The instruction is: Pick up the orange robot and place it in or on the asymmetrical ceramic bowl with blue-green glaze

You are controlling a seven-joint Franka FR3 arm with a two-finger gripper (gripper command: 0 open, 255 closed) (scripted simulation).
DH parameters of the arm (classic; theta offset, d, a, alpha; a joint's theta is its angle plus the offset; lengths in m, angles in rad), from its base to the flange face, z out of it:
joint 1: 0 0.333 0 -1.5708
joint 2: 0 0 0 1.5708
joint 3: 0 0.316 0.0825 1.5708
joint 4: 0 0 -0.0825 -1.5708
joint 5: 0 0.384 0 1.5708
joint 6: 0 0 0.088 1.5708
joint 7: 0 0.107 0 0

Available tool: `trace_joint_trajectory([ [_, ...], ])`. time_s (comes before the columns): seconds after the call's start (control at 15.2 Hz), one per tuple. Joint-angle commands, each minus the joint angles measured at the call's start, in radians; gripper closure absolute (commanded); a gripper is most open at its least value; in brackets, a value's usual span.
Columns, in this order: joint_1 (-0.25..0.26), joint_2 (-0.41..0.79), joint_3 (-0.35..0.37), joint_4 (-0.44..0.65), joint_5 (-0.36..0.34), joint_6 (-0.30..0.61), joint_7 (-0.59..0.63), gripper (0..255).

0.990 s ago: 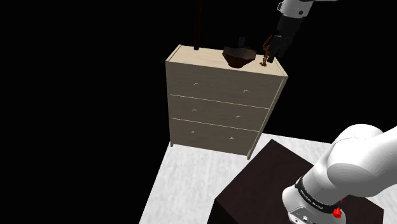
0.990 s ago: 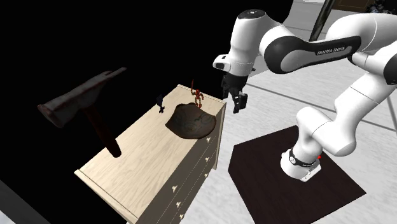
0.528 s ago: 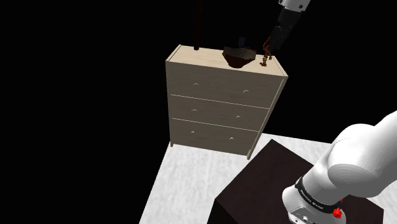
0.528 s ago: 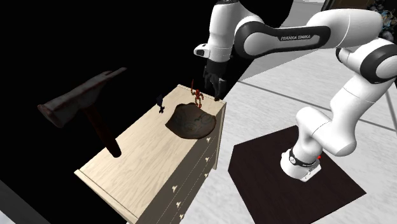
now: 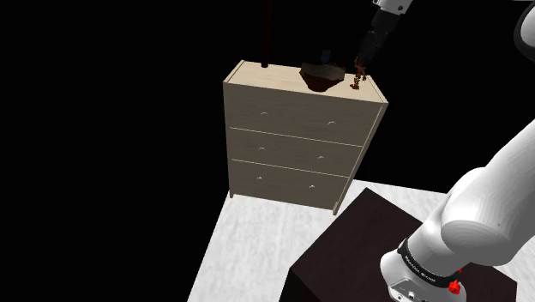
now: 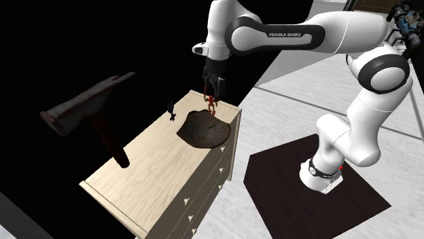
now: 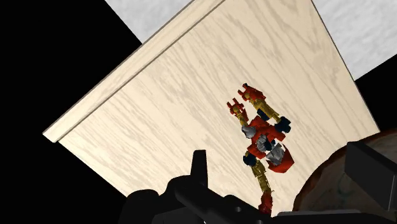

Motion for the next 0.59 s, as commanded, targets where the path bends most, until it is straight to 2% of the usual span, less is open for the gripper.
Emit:
trace_joint_trajectory([
  [0.0, 0.001, 0.000, 0.001, -0.027, 0.001, 0.027, -0.002, 0],
  [0.2, 0.003, -0.002, 0.004, -0.076, 0.001, 0.075, -0.002, 0],
  [0.53, 0.003, -0.002, 0.004, -0.076, 0.001, 0.075, -0.002, 0],
])
